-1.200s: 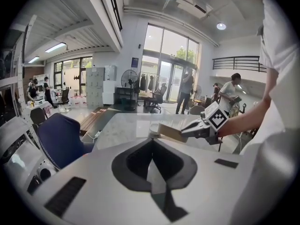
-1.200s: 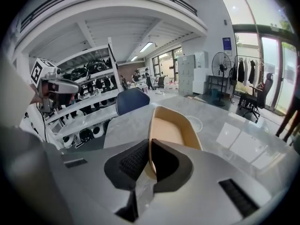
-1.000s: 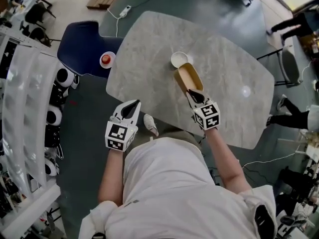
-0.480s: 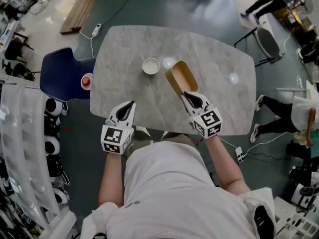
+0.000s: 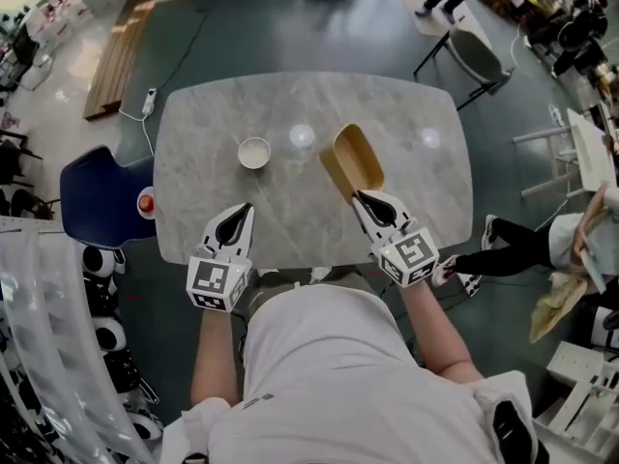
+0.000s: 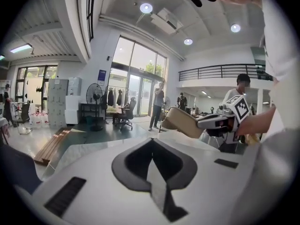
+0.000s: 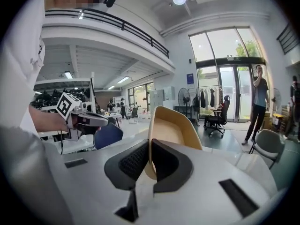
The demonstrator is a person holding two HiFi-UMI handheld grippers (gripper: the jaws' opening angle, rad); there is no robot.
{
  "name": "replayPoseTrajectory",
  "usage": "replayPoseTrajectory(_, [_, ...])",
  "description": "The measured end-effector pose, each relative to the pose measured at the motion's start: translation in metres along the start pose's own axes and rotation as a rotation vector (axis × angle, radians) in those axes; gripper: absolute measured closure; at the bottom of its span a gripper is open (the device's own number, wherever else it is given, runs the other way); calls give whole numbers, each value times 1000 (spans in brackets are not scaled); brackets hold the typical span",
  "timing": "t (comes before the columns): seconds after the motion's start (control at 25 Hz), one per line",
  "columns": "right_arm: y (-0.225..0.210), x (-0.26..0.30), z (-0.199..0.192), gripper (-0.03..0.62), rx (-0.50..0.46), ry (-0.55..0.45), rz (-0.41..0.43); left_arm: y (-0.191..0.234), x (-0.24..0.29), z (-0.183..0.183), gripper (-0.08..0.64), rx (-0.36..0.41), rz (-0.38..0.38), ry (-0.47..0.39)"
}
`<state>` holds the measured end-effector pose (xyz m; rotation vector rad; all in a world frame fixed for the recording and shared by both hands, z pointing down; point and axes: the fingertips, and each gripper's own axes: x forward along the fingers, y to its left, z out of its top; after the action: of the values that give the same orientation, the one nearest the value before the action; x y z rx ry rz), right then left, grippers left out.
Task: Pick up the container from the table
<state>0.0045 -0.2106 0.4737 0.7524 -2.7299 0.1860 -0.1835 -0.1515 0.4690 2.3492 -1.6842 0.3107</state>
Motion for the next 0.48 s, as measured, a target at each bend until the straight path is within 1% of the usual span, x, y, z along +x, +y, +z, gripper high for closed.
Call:
replayPoseTrajectory(0.24, [-13, -34, 9, 561, -15, -58, -62, -20, 23, 26, 557, 27, -71, -54])
replayPoseTrajectory(0.48, [-22, -61, 13, 561, -24, -89, -137, -34, 39, 42, 557, 61, -134, -71])
